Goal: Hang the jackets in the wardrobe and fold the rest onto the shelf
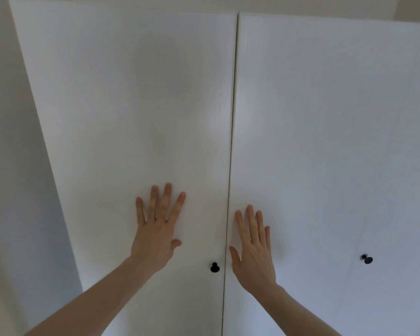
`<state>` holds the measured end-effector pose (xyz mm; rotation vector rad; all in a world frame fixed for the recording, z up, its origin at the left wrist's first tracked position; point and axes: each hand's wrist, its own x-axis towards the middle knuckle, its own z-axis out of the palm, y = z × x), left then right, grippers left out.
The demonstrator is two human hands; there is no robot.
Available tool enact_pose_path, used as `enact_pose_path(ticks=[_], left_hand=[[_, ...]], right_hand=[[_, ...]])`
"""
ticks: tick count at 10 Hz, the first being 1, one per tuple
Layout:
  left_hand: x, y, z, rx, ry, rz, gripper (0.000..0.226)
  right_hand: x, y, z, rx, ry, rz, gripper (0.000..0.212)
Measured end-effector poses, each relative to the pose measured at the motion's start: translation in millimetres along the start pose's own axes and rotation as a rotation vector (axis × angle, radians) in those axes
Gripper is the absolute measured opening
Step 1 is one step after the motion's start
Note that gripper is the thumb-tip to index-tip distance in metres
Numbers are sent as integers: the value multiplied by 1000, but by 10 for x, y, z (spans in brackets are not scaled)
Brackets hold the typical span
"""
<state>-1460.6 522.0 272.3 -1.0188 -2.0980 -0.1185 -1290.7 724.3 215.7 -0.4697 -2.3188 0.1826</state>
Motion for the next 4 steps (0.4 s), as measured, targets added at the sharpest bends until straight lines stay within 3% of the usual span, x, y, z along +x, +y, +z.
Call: enact_pose_path(ticks=[3, 4], left_hand=[[-36, 74, -336, -5, -154, -51, 139], [-317, 208, -459, -111, -160, -12, 129]], right_hand=[[-17, -104, -176, 23, -115, 48, 108], [-274, -239, -304, 213, -145, 78, 101]])
